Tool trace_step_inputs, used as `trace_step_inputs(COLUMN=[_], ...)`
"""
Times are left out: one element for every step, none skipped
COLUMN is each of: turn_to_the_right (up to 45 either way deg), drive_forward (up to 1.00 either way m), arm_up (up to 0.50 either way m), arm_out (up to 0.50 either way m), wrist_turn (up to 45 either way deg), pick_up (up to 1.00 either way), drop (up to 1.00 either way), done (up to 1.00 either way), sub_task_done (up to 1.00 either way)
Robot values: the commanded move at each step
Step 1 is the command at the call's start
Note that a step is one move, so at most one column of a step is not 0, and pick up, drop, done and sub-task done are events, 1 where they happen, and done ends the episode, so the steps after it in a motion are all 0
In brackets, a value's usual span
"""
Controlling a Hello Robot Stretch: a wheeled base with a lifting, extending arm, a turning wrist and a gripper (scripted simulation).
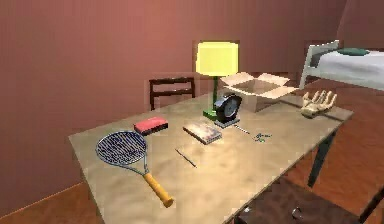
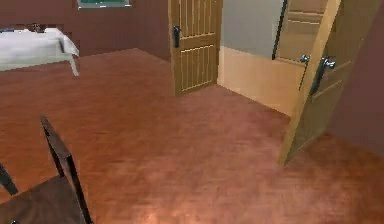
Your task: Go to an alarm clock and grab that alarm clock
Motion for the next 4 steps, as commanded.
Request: trace_step_inputs(turn_to_the_right=[45.0,3.0,0.0,-45.0], drive_forward=[0.00,0.00,0.35,0.00], arm_up=[0.00,0.00,0.00,0.00], arm_out=[0.00,0.00,0.00,0.00], wrist_turn=[0.0,0.0,0.0,0.0], pick_up=[0.00,0.00,0.00,0.00], drop=[0.00,0.00,0.00,0.00], done=[0.00,0.00,0.00,0.00], sub_task_done=[0.00,0.00,0.00,0.00])
